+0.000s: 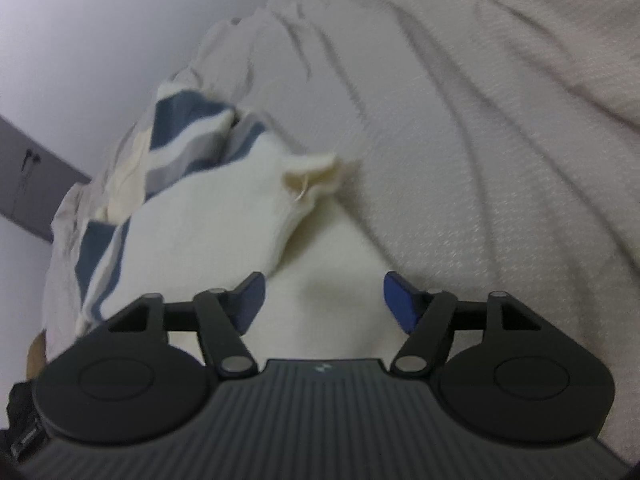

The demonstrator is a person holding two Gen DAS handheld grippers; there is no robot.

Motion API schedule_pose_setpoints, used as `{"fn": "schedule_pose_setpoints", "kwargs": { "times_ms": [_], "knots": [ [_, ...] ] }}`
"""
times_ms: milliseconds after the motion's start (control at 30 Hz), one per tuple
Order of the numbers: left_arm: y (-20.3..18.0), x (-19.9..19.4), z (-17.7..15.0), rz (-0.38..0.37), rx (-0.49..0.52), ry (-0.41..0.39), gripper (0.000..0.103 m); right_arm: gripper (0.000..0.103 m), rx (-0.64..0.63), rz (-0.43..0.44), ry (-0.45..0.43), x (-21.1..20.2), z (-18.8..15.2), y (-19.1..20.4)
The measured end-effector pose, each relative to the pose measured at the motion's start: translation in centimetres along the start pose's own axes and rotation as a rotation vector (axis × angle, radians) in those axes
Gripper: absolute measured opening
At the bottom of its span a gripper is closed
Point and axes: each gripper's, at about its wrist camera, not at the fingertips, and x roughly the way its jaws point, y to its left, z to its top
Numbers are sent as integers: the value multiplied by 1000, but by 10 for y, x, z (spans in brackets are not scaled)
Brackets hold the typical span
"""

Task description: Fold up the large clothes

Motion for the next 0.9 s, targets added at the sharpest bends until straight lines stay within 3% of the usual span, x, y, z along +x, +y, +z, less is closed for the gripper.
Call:
{"fn": "schedule_pose_setpoints", "kwargs": {
  "times_ms": [33,100,333,467,567,767,900],
  "knots": [
    [-1,1,-1,-30,2,15,60,80,9,-19,-17,-3,1,-2],
    [-4,3,-4,-95,4,49,61,79,50,-17,-40,-5,4,-9],
    [-15,-4,-23,-243,41,91,63,81,172,-2,74,19,10,-36],
    [-14,-3,-32,-247,1,120,63,81,177,43,97,21,10,-33],
    [-11,1,-40,-231,-36,167,63,81,198,141,152,24,5,-30],
    [-11,11,-54,-162,-61,225,65,80,126,313,182,21,-11,-3],
    [-12,13,-65,-146,-36,260,65,76,56,300,204,22,-25,14]
  ]
}}
